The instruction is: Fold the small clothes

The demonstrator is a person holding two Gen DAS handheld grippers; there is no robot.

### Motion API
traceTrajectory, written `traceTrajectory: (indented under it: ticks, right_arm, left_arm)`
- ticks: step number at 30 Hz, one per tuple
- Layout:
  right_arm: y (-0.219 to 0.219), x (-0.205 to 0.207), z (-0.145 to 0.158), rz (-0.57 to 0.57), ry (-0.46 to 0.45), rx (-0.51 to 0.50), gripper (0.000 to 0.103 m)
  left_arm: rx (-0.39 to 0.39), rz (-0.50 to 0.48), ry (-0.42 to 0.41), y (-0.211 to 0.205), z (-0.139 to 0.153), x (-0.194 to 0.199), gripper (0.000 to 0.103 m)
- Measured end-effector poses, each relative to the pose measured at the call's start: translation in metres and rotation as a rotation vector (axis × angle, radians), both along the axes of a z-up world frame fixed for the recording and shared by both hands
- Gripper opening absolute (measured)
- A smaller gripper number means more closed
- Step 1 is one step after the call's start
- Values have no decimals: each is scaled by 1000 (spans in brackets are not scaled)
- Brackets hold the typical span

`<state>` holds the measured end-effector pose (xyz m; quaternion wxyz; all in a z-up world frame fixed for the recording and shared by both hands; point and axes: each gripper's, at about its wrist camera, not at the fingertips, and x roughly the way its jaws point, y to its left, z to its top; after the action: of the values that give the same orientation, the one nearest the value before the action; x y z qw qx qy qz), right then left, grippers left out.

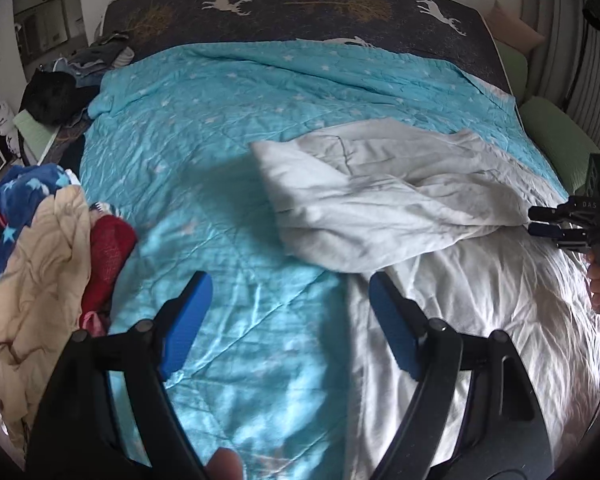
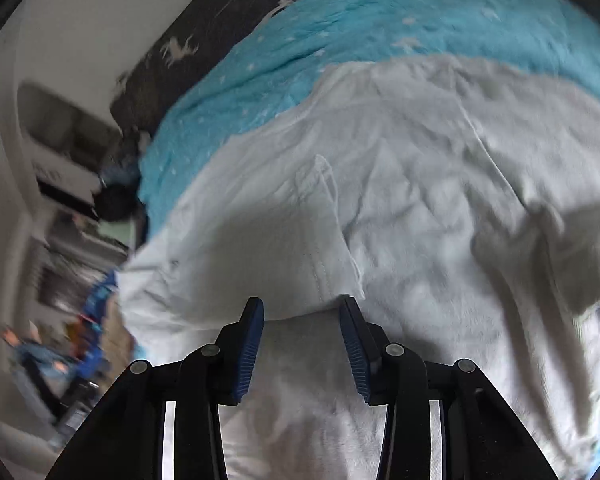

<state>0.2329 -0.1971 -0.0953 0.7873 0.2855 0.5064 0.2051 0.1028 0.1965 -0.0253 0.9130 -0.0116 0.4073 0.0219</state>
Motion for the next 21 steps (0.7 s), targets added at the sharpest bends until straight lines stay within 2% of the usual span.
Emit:
traceTrajectory:
  ticks: [6, 11, 12, 13, 14, 17, 21]
  right_arm:
    - [-6, -7, -2, -66, 30, 63, 42]
    - [29, 27, 0, -40, -45, -7, 42]
    - [35, 34, -2, -53, -43, 8, 38]
    - [38, 39, -4, -78, -33, 38, 11]
    - [39, 42, -5, -103, -26, 77, 3]
    - [38, 46, 6, -171, -42, 161, 2]
    - [24, 36, 60, -179, -190, 106, 2]
  left_arm:
    - [-12, 0, 24, 2, -8, -1, 83]
    - [-51, 28, 53, 8, -17, 3, 83]
    - [-54, 35, 54, 9, -17, 0, 83]
    - [-56, 42, 52, 12, -17, -3, 83]
    - [-58, 49, 49, 15, -15, -6, 83]
    - [-57, 65, 38, 21, -10, -15, 83]
    - [-45, 57, 21, 18, -2, -16, 83]
